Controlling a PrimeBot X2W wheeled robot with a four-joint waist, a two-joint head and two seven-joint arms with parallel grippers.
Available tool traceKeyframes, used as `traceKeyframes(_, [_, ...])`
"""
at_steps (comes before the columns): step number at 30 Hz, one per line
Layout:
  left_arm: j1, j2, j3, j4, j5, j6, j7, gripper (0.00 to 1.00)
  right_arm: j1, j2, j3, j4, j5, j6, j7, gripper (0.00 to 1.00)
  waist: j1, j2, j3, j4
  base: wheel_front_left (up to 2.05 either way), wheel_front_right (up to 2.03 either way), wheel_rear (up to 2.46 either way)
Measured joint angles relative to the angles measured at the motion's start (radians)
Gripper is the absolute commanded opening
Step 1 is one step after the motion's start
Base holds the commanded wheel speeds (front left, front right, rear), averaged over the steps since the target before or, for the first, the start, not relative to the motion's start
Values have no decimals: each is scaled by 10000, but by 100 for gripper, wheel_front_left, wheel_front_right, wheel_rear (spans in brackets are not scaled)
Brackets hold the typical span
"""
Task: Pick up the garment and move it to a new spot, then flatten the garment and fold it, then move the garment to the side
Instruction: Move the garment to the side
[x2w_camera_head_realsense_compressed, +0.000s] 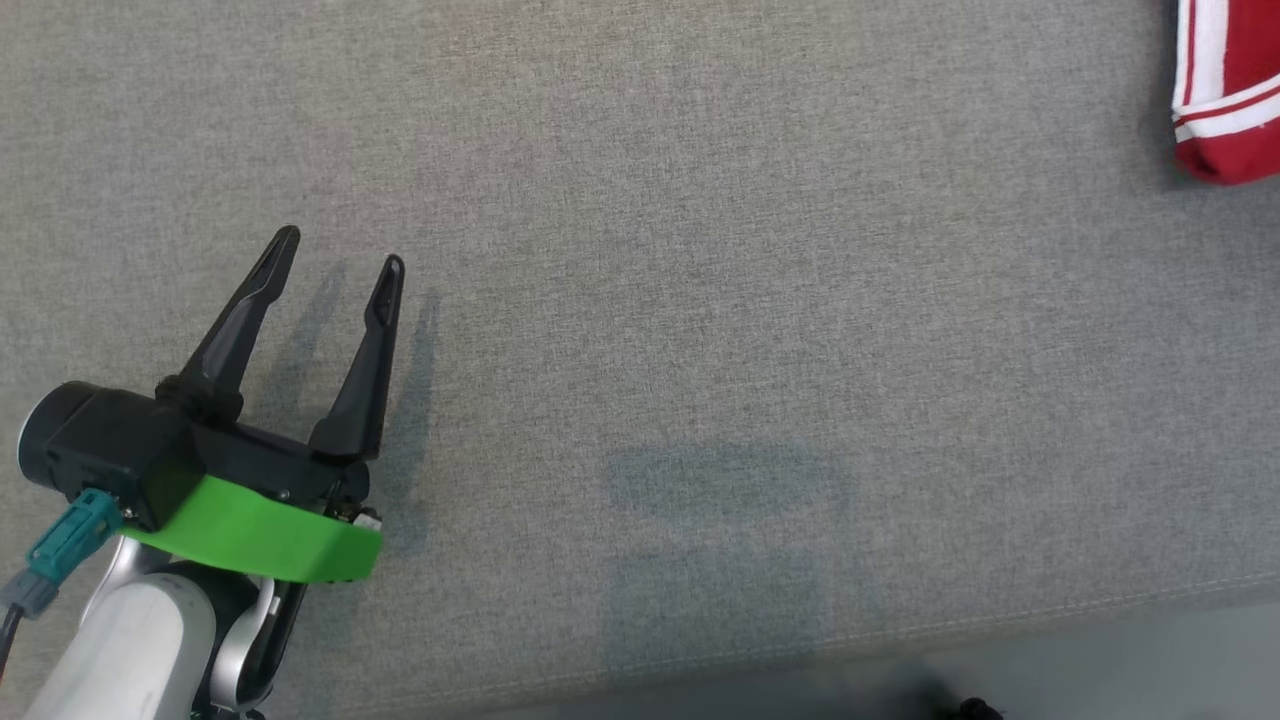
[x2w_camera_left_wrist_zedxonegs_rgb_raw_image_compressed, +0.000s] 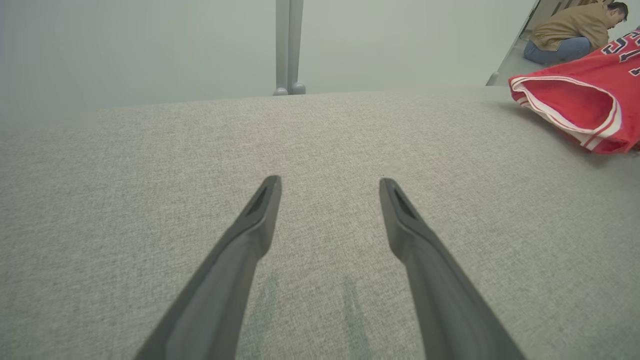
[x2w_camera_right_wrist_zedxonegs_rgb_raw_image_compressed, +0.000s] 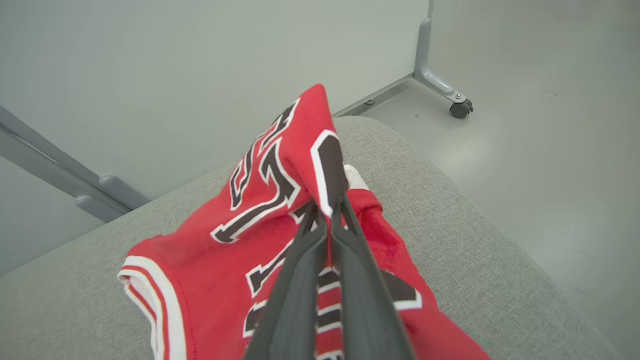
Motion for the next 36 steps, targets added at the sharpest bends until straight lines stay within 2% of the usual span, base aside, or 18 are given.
traceKeyframes(1, [-9,0,-15,-8,2,0,50,100,-24,2,-90,203,-138,0,-138,56,0,0,50,11,0,0,0])
traceKeyframes(2, [-12,10,-27,-25,2,0,79,100,-27,4,-194,470,-345,0,-280,100,0,0,101,25,0,0,0])
traceKeyframes(7, [-157,-4,-192,-56,4,-2,134,100,199,81,-453,1747,-1296,-2,-1127,100,0,0,325,152,0,0,0])
traceKeyframes(11, [-191,17,-71,-25,79,2,132,100,161,825,-403,1891,-1680,-4,-2236,100,1,0,401,267,0,0,0])
traceKeyframes(14, [-192,40,-6,33,79,42,128,100,148,1381,-42,1929,-1753,-4,-2600,100,0,0,347,247,0,0,0])
traceKeyframes(17, [-208,29,-73,115,79,44,119,100,174,1662,203,2127,-1831,-4,-2830,100,0,0,235,220,0,0,0])
traceKeyframes(26, [-223,-82,-180,443,61,29,29,100,489,1925,548,2750,-2217,-4,-3450,100,0,0,-216,239,0,0,0])
traceKeyframes(31, [-223,-339,-132,834,-25,29,-324,100,608,1906,619,2638,-2483,15,-4335,100,0,0,-579,320,0,0,0])
traceKeyframes(36, [-205,-477,146,1455,-111,54,-700,100,868,1833,744,1975,-2951,134,-5476,100,0,0,-1110,416,0,0,0])
